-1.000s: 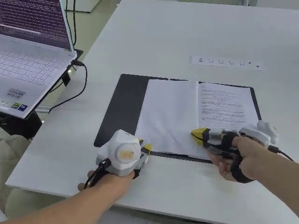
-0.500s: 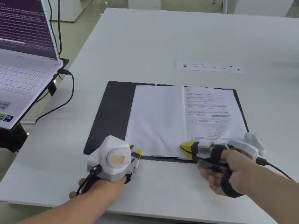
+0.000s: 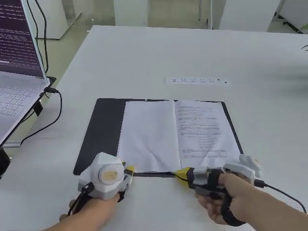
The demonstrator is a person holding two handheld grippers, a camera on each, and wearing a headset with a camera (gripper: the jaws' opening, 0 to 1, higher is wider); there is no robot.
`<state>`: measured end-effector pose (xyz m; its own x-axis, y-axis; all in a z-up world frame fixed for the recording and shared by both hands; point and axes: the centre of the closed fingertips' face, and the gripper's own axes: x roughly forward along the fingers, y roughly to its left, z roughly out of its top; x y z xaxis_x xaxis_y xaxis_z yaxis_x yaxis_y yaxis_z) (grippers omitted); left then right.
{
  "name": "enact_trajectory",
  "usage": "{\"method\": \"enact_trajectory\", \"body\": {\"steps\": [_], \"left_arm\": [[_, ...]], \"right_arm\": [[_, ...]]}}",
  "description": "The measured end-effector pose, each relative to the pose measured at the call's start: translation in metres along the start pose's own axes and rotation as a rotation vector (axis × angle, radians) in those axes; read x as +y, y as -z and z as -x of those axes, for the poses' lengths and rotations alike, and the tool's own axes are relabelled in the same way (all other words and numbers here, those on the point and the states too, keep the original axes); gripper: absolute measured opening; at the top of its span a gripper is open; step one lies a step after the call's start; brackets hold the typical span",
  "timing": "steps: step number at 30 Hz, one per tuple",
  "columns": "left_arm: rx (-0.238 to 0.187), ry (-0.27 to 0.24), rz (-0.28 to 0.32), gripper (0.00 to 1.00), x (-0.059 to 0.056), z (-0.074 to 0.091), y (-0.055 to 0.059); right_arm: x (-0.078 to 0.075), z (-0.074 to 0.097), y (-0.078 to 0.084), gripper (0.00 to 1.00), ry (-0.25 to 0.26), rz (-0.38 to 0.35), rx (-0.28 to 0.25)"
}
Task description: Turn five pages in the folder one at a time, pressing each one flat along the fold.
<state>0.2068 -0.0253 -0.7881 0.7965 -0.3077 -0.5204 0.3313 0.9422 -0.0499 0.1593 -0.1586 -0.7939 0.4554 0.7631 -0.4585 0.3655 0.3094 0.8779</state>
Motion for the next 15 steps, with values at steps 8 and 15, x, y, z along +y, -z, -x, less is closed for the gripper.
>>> {"method": "enact_trajectory", "body": {"steps": [8, 15], "left_arm": [[0.056, 0.03, 0.148, 0.12, 0.0, 0.0, -0.003], [0.091, 0.064, 0.247, 0.12, 0.002, 0.01, -0.023]], "right_arm": [[0.023, 0.039, 0.022, 0.0, -0.103, -0.003, -0.016], [0.051, 0.085, 0.014, 0.0, -0.103, 0.123, -0.168]]}}
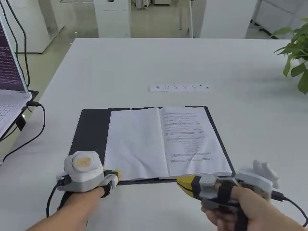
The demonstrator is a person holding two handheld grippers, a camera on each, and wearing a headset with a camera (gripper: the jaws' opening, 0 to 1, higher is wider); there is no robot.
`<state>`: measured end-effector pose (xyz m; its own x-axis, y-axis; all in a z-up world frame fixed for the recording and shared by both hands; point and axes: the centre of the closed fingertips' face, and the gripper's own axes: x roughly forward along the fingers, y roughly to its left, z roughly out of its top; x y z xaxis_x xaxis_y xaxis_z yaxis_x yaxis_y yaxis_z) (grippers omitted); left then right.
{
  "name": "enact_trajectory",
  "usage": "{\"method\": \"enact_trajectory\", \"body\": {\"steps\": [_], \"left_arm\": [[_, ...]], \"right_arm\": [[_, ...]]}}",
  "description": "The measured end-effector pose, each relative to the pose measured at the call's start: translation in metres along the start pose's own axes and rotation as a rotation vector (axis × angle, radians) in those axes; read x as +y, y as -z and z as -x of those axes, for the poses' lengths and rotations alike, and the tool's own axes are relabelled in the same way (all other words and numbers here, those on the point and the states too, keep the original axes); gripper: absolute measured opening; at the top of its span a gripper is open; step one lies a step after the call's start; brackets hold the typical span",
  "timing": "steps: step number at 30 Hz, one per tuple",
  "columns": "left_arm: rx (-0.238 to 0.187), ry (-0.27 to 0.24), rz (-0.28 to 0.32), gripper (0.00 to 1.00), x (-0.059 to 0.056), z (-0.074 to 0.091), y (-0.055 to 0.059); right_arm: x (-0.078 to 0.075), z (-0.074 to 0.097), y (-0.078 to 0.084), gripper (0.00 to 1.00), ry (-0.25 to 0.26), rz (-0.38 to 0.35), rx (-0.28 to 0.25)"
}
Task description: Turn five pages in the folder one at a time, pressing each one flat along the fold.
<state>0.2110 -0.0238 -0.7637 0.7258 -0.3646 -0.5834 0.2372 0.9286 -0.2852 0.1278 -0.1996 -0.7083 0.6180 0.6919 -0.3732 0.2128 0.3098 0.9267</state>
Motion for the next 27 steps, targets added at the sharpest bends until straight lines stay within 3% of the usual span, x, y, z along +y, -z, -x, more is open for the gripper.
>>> {"method": "enact_trajectory", "body": {"steps": [2, 5, 7, 8, 14, 17, 20, 26, 27], "left_arm": [[-0.006, 0.014, 0.01, 0.14, -0.005, 0.009, -0.009], [-0.02, 0.027, 0.004, 0.19, -0.011, 0.025, -0.02], [-0.03, 0.034, -0.01, 0.25, -0.013, 0.035, -0.025], [-0.035, 0.03, -0.019, 0.27, -0.014, 0.043, -0.029], [-0.101, 0.013, -0.099, 0.36, -0.018, 0.086, -0.049], [-0.136, -0.004, -0.173, 0.42, -0.018, 0.102, -0.056], [-0.158, -0.021, -0.235, 0.5, -0.016, 0.117, -0.055], [-0.166, -0.031, -0.256, 0.58, -0.011, 0.135, -0.045], [-0.17, -0.036, -0.253, 0.61, -0.01, 0.139, -0.044]], "right_arm": [[0.004, 0.01, -0.007, 0.0, 0.022, 0.045, -0.041], [0.015, 0.033, -0.032, 0.0, 0.063, 0.173, -0.176], [0.019, 0.044, -0.041, 0.02, 0.093, 0.238, -0.221], [0.024, 0.052, -0.049, 0.06, 0.114, 0.33, -0.267], [0.047, 0.078, -0.052, 0.25, 0.226, 0.794, -0.312], [0.054, 0.084, -0.053, 0.36, 0.243, 0.923, -0.346], [0.053, 0.088, -0.055, 0.46, 0.233, 1.015, -0.359], [0.051, 0.1, -0.058, 0.67, 0.225, 1.044, -0.393], [0.053, 0.104, -0.061, 0.69, 0.217, 1.064, -0.419]]}}
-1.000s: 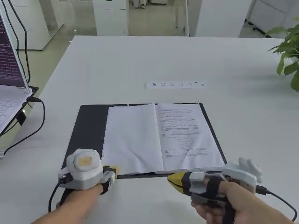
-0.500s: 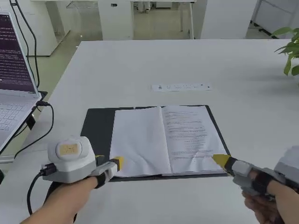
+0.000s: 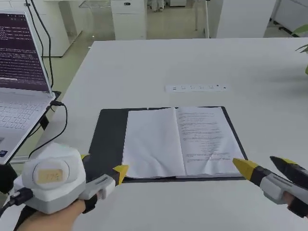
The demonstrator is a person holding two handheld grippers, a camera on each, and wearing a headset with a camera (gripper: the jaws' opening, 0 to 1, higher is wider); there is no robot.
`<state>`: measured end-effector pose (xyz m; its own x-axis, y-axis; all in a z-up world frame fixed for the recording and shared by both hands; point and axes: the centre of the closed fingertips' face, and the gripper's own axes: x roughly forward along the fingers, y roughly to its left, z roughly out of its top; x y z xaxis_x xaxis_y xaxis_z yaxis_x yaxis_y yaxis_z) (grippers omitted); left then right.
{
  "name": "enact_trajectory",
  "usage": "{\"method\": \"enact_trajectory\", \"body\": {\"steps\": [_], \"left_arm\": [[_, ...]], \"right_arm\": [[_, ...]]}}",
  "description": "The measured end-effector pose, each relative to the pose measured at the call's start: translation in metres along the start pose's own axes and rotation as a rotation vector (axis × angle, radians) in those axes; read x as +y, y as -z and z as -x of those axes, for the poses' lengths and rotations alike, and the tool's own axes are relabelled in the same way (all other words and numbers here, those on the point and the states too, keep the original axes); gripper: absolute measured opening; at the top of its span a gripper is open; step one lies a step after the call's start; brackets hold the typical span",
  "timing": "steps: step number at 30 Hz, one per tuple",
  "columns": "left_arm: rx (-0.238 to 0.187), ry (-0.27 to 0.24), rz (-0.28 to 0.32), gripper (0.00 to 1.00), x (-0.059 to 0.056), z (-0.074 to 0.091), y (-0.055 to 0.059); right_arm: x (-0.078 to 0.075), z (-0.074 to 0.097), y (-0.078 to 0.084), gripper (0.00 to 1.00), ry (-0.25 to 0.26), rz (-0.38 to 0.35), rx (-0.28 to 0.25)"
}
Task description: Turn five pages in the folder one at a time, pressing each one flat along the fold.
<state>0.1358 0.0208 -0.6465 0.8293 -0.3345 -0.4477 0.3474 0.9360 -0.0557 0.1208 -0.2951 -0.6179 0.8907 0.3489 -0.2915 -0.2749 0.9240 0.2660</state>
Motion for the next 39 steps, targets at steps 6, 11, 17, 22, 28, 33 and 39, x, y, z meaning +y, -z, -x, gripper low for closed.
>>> {"method": "enact_trajectory", "body": {"steps": [6, 11, 17, 22, 28, 33, 39], "left_arm": [[-0.016, 0.009, -0.003, 0.74, -0.004, 0.013, 0.005], [-0.016, 0.011, 0.0, 0.95, -0.011, 0.02, 0.009], [0.021, 0.006, -0.03, 0.99, -0.017, 0.021, 0.016], [0.038, -0.001, -0.013, 0.99, -0.021, 0.019, 0.018], [0.054, 0.008, -0.006, 0.99, -0.032, 0.012, 0.019], [0.074, 0.021, 0.001, 0.99, -0.042, 0.001, 0.022], [0.073, 0.051, 0.032, 0.99, -0.061, -0.016, 0.016]], "right_arm": [[-0.009, 0.008, -0.007, 0.87, -0.031, -0.015, -0.08], [-0.008, 0.012, -0.01, 1.0, -0.077, -0.041, -0.098], [-0.009, 0.017, -0.006, 1.0, -0.074, -0.033, -0.073], [-0.006, 0.017, -0.004, 1.0, -0.086, -0.023, -0.068], [-0.007, 0.018, 0.003, 1.0, -0.103, -0.016, -0.049], [-0.003, 0.018, 0.007, 0.99, -0.125, -0.018, -0.034], [-0.004, 0.017, 0.015, 0.98, -0.14, -0.009, -0.012]]}}
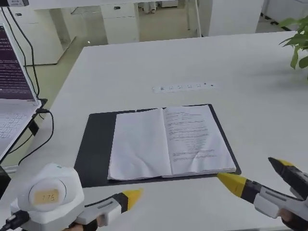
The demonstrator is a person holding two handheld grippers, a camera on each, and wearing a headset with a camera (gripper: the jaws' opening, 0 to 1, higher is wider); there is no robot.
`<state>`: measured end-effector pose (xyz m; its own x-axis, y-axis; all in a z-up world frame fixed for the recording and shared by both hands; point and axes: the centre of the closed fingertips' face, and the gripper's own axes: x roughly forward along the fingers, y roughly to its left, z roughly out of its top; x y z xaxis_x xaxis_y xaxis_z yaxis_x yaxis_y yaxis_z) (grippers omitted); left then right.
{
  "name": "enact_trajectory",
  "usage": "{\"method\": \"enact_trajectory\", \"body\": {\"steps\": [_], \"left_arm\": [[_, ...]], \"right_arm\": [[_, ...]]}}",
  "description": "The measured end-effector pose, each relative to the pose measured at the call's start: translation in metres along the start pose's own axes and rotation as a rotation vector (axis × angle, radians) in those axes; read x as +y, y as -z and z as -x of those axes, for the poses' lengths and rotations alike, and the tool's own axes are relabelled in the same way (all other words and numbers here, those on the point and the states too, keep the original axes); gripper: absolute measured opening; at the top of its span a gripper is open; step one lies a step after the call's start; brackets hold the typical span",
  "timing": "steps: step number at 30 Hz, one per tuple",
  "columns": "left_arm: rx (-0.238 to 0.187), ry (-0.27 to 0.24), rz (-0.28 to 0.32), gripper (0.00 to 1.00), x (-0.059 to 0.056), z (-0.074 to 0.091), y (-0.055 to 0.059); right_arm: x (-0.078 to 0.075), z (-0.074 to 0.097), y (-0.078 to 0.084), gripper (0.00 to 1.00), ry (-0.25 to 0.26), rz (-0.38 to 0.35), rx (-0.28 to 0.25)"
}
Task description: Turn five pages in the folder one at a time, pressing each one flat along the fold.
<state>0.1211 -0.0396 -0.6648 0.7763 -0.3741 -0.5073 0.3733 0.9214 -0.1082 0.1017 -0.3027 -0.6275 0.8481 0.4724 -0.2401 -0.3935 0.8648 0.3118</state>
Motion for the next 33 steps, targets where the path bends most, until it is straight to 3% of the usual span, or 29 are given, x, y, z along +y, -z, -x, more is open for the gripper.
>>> {"method": "enact_trajectory", "body": {"steps": [6, 9, 17, 21, 33], "left_arm": [[-0.003, 0.065, -0.018, 0.99, -0.026, -0.028, -0.009], [0.017, 0.103, -0.052, 0.92, -0.042, -0.045, -0.011], [0.06, 0.189, -0.124, 0.86, -0.084, -0.092, -0.012], [0.069, 0.212, -0.157, 0.77, -0.099, -0.116, -0.012], [0.103, 0.234, -0.196, 0.66, -0.134, -0.176, -0.007]], "right_arm": [[0.001, 0.001, 0.001, 0.97, -0.016, 0.003, 0.004], [-0.001, 0.002, 0.0, 0.97, -0.018, -0.005, 0.0], [-0.003, 0.003, 0.001, 0.96, -0.017, -0.022, -0.002], [-0.006, 0.003, 0.003, 0.95, -0.014, -0.03, 0.003], [-0.012, 0.003, 0.006, 0.94, -0.009, -0.059, 0.007]]}}
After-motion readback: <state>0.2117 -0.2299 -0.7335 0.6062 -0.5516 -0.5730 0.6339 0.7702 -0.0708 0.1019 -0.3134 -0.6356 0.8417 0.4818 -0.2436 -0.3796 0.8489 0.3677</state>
